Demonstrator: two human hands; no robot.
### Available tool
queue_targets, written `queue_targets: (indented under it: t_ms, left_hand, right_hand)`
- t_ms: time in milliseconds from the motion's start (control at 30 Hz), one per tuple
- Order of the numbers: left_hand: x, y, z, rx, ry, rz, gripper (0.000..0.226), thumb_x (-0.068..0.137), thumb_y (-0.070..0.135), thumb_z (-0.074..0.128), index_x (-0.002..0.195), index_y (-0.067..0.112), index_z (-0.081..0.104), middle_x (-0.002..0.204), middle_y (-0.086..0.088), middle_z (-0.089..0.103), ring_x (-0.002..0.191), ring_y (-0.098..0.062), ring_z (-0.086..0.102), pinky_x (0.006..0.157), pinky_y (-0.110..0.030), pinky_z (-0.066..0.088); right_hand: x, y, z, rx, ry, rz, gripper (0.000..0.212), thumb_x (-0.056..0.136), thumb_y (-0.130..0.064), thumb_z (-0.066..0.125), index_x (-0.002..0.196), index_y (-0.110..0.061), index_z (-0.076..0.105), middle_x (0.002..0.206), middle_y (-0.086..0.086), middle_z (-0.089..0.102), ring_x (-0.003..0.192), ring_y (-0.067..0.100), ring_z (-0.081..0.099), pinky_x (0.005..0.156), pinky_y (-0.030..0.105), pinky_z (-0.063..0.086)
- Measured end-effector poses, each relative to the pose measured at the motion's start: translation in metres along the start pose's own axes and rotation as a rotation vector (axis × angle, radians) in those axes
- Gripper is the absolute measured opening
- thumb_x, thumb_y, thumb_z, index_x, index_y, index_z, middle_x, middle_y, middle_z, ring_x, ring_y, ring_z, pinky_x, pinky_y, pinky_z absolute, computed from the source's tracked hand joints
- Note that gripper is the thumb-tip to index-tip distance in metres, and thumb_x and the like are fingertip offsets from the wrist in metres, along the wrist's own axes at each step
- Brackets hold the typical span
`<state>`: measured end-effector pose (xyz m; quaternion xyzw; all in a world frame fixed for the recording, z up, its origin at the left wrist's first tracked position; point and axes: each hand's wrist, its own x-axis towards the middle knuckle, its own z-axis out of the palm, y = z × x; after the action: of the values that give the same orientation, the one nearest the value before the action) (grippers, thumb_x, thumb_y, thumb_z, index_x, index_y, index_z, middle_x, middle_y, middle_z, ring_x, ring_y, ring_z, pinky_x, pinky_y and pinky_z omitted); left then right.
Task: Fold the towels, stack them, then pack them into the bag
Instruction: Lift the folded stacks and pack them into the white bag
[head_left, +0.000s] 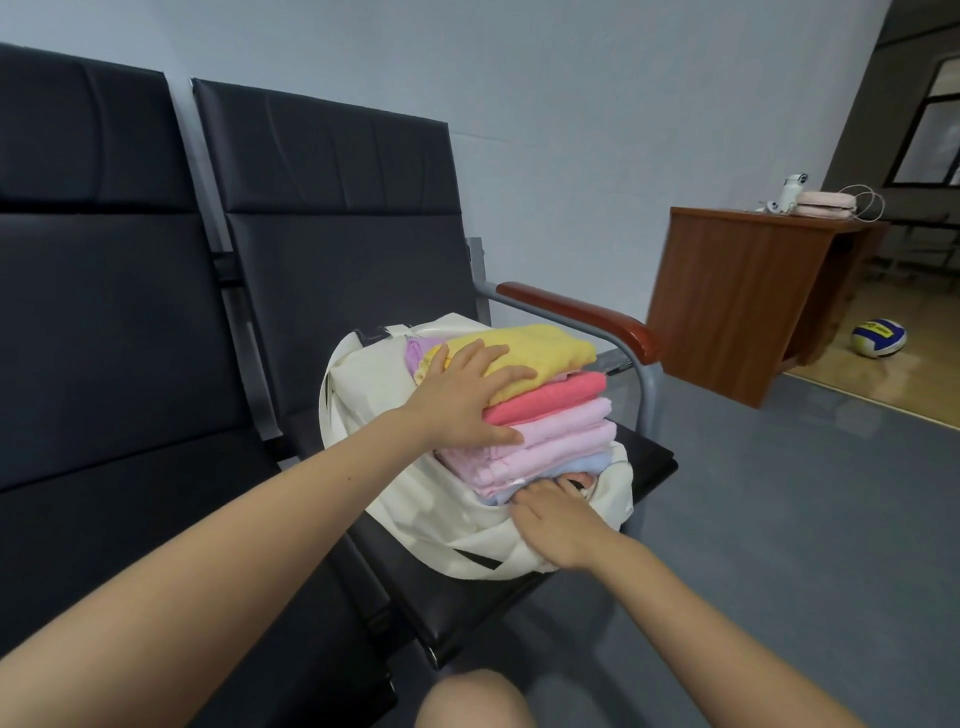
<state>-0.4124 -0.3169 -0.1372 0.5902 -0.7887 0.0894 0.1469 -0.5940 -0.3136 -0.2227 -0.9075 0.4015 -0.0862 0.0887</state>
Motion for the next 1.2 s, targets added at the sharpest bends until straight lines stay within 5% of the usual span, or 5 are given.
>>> queue_targets:
  t_ms: [200, 367, 500, 733, 1200]
  left_hand:
    - [-0.001, 0.006, -0.007, 0.041, 0.024, -0.006, 0.069, 0.08, 0.063, 0.062, 0.14, 0.041, 0.038, 0.155, 0.003, 0.023, 0.147, -0.023, 0.008, 0.118, -0.051, 0.002]
    - [0.028, 0.037, -0.016, 0.259, 0.078, 0.062, 0.06, 0.086, 0.064, 0.049, 0.12, 0.014, 0.058, 0.133, -0.005, 0.047, 0.141, -0.022, 0.026, 0.12, -0.042, 0.005]
    - [0.068, 0.066, -0.021, 0.337, 0.091, 0.16, 0.06, 0.091, 0.061, 0.041, 0.119, 0.01, 0.055, 0.124, -0.007, 0.052, 0.124, -0.025, 0.045, 0.115, -0.042, 0.019]
    - [0.085, 0.072, 0.019, 0.564, -0.228, 0.362, 0.065, 0.086, 0.074, 0.037, 0.144, 0.043, 0.036, 0.158, -0.001, 0.024, 0.148, -0.026, 0.006, 0.112, -0.058, 0.016]
    - [0.071, 0.045, 0.029, 0.632, -0.217, 0.217, 0.053, 0.089, 0.067, 0.033, 0.129, 0.037, 0.051, 0.145, -0.001, 0.038, 0.141, -0.028, 0.02, 0.105, -0.058, 0.022]
  right_hand:
    - [-0.003, 0.014, -0.004, 0.335, 0.113, 0.055, 0.026, 0.091, -0.019, 0.049, 0.067, -0.017, 0.06, 0.076, -0.004, 0.065, 0.079, 0.017, 0.059, 0.074, 0.034, 0.046]
    - [-0.032, 0.088, -0.011, 0.472, 0.726, 0.327, 0.018, 0.086, -0.019, 0.057, 0.091, -0.012, 0.072, 0.092, -0.001, 0.065, 0.094, 0.02, 0.058, 0.08, 0.029, 0.043]
    - [-0.011, 0.125, -0.025, 0.656, 0.496, 0.431, 0.03, 0.091, -0.012, 0.063, 0.121, -0.013, 0.063, 0.109, 0.0, 0.061, 0.104, 0.016, 0.059, 0.09, 0.027, 0.044]
    - [0.029, 0.149, -0.02, 0.611, 0.299, 0.457, 0.006, 0.087, -0.017, 0.067, 0.094, -0.018, 0.067, 0.084, -0.003, 0.065, 0.076, 0.008, 0.056, 0.062, 0.013, 0.04]
    - [0.026, 0.139, -0.079, 0.733, 0.49, 0.419, 0.014, 0.09, -0.018, 0.064, 0.084, -0.005, 0.067, 0.079, 0.002, 0.063, 0.074, 0.016, 0.057, 0.06, 0.023, 0.041]
